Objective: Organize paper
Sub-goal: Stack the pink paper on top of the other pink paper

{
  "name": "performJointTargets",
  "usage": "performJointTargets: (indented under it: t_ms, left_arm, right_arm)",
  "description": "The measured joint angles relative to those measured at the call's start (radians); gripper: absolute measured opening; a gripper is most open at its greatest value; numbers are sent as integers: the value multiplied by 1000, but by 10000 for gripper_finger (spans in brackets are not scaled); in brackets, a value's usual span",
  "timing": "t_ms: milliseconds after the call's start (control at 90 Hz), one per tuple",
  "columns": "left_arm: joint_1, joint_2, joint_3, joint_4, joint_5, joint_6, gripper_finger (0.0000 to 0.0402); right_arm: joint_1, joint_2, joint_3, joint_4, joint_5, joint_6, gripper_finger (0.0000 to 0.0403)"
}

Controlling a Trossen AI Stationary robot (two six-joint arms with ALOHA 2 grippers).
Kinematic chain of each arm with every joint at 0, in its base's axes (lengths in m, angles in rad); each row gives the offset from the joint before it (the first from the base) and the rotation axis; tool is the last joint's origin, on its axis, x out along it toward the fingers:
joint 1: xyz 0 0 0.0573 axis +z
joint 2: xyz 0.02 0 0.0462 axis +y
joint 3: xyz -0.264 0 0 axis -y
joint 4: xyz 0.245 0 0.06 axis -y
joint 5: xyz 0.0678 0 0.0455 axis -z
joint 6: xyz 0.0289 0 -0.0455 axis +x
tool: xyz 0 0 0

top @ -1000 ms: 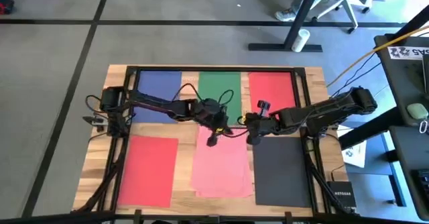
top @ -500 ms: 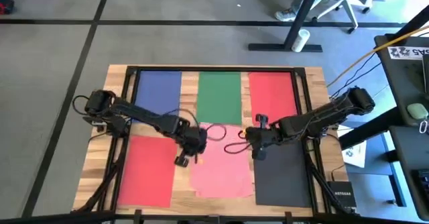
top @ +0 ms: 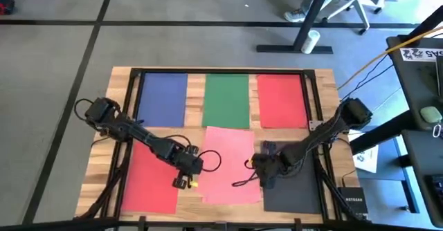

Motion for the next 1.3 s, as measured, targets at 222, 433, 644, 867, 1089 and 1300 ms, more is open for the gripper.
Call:
performJointTargets:
  t_ms: [222, 433, 644, 867, 1089, 1300]
  left_arm:
    - [-30, 55, -11, 93, -16, -31, 0]
    - [-66, 67, -10, 126, -45, -84, 0]
    - [-93, 71, -11, 174, -69, -114, 0]
    - [-95, 72, -11, 212, -60, -132, 0]
    - [-104, 70, -11, 217, -60, -136, 0]
    - [-137, 43, 17, 126, -36, -179, 0]
  right_arm:
    - [18, 67, 0, 87, -51, 36, 0]
    - [18, 84, 2, 124, -54, 54, 0]
    - [18, 87, 1, 170, -63, 56, 0]
    - [17, 89, 1, 213, -70, 55, 0]
    - [17, 89, 1, 212, -75, 53, 0]
    - [23, 85, 22, 173, -104, 49, 0]
